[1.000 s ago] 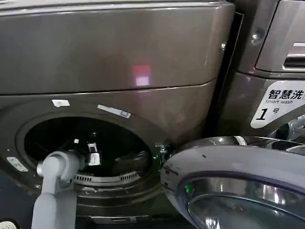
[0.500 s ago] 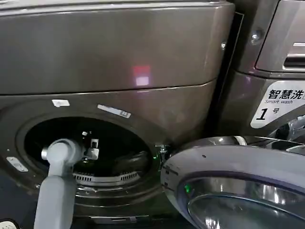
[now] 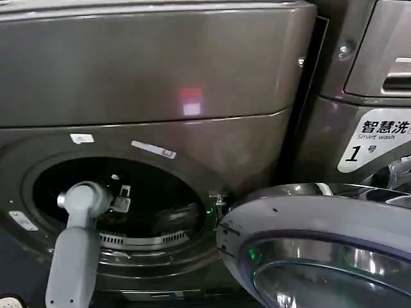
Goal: Grasp the clothes from the dryer.
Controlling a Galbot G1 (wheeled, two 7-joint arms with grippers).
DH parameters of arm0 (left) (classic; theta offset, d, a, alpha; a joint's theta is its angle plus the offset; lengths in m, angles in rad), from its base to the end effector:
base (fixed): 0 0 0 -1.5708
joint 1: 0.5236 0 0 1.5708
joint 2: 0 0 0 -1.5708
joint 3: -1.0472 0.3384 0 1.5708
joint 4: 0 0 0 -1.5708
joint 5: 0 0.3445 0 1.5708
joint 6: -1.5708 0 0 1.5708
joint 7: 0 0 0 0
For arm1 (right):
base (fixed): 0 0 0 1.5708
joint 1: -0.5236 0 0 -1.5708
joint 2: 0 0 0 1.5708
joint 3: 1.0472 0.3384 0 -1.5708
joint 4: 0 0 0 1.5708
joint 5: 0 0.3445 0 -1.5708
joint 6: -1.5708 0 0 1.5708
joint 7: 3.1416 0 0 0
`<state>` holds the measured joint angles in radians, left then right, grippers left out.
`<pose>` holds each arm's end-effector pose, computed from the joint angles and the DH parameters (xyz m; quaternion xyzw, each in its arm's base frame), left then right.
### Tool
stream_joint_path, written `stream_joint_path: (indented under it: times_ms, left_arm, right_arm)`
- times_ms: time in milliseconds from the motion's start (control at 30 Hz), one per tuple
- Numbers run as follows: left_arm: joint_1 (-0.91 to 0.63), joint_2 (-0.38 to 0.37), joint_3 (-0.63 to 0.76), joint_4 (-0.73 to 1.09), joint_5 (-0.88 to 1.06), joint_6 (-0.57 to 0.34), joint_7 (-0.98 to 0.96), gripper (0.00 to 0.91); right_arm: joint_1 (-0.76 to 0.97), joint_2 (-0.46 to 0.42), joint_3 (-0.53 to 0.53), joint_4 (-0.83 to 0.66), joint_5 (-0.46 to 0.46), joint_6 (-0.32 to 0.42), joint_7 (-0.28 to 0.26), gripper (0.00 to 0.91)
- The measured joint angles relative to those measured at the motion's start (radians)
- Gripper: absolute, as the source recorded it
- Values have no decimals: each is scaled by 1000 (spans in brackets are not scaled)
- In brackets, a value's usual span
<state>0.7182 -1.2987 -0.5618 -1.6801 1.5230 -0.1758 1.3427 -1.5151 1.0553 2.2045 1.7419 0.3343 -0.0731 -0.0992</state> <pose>0.4163 0.0934 -0.1603 -0.2855 -0.5315 -0.7235 0.3356 -0.0680 -0.4315 -0.0520 0.5790 0.7576 -0.2572 0.1570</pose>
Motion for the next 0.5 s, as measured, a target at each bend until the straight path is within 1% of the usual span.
stream_joint_path:
  times_ms: [500]
  left_arm:
    - [-26,2,17,86,-60,41,3,907]
  right_arm:
    - [-6,-2,5,11,2,-2,0,907]
